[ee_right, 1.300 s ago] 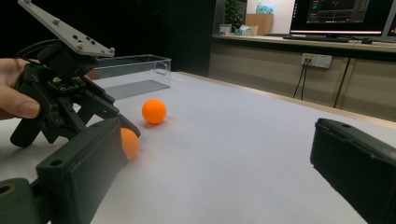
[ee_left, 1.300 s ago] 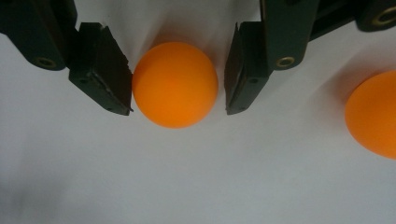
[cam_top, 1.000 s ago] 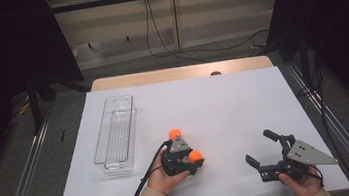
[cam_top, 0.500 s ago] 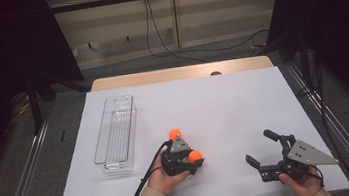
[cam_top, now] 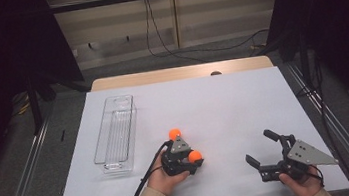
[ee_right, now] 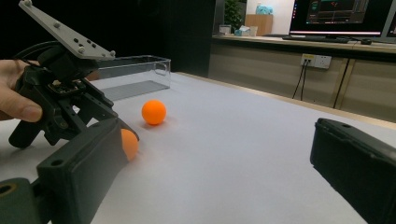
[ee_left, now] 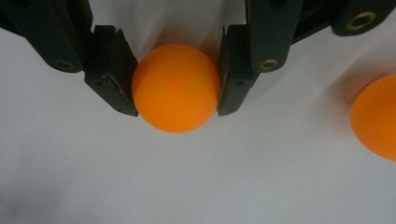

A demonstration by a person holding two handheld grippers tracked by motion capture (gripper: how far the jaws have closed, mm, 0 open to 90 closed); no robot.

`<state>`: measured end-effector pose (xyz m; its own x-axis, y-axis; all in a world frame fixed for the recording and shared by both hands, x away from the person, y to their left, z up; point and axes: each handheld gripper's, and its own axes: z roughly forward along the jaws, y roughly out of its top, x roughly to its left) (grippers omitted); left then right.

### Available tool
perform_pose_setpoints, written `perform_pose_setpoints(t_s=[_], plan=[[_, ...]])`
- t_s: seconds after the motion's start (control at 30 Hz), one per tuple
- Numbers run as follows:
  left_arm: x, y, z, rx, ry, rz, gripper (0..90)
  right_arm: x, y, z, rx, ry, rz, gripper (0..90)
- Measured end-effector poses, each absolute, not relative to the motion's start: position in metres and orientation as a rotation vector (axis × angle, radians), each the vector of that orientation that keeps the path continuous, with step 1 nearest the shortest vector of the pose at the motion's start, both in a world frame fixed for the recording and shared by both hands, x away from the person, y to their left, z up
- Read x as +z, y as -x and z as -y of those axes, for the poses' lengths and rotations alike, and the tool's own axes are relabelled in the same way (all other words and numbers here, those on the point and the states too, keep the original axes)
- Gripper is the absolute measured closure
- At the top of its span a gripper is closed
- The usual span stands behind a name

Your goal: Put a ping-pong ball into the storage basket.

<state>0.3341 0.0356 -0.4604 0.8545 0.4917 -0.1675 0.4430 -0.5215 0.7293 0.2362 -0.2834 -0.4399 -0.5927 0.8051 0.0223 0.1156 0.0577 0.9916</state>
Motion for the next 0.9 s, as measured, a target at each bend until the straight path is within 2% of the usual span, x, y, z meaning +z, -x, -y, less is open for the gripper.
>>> perform_pose_setpoints(t_s=[0.9], plan=[[-0.447,-0.338,-0.047,0.015,-2.147,-0.723,50.8,-0.439,-0.236,0.284,1.585,-0.918,-1.776,2.4]])
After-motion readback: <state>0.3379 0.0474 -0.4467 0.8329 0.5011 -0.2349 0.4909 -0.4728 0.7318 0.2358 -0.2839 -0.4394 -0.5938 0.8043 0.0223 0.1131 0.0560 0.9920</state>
